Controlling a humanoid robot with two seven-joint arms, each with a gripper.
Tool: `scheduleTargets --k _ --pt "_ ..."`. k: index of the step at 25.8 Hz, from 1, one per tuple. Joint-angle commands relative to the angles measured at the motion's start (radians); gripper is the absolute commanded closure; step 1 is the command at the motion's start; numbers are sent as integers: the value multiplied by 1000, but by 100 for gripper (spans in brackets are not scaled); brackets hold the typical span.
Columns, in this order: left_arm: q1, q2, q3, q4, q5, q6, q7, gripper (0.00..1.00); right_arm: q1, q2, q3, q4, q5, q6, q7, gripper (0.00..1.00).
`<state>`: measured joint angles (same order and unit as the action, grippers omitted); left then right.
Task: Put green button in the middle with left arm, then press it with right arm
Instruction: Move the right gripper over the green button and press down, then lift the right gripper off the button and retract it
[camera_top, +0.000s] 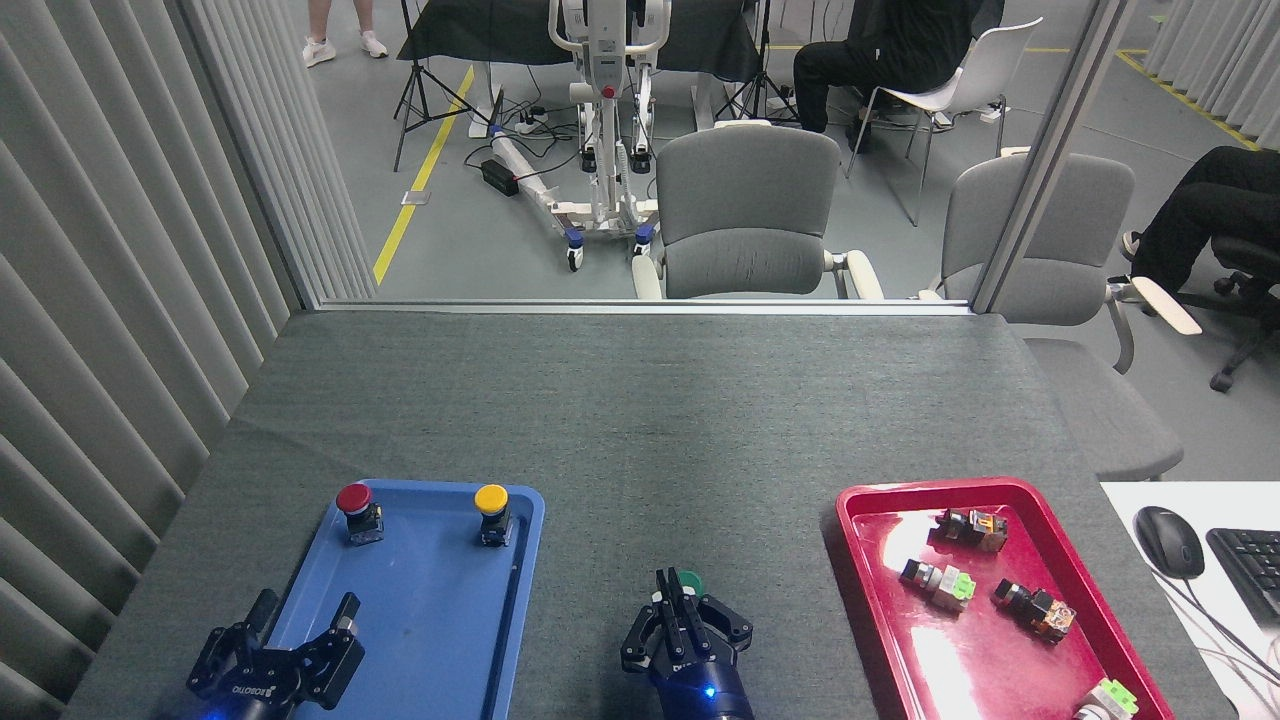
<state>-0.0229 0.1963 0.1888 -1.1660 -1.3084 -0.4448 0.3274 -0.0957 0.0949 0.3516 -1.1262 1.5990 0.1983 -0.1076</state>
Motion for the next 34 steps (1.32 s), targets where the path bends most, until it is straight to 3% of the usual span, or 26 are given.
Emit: scheduleTargets --k 1,9,11,14,18,20,26,31,34 --pt "0 0 -2 0 0 0 -1 1 1 0 4 -7 -1 21 -3 83" --pt "0 0 -2 0 1 -5 -1 1 1 0 18 -87 -1 53 -55 80" --pt "0 0 -2 0 0 -5 -1 1 1 0 18 -121 -1 75 -52 74" --pt "0 0 -2 -1 0 -6 -2 1 -1 -3 18 -176 -1 99 -52 42" --pt "0 -2 -2 -1 1 -8 -2 1 8 -14 7 -228 -1 113 -52 13" --pt "0 -2 -2 0 1 -8 -2 1 19 -23 0 -247 -1 115 -52 5" --pt "1 2 -2 -8 0 -11 -2 1 122 -73 -89 -348 -8 72 -53 2" --pt "0 2 0 -14 0 -41 -2 1 172 -133 -164 -382 -93 41 -53 2" --pt "-2 0 0 -14 0 -48 -2 1 192 -141 -175 -389 -102 35 -55 2"
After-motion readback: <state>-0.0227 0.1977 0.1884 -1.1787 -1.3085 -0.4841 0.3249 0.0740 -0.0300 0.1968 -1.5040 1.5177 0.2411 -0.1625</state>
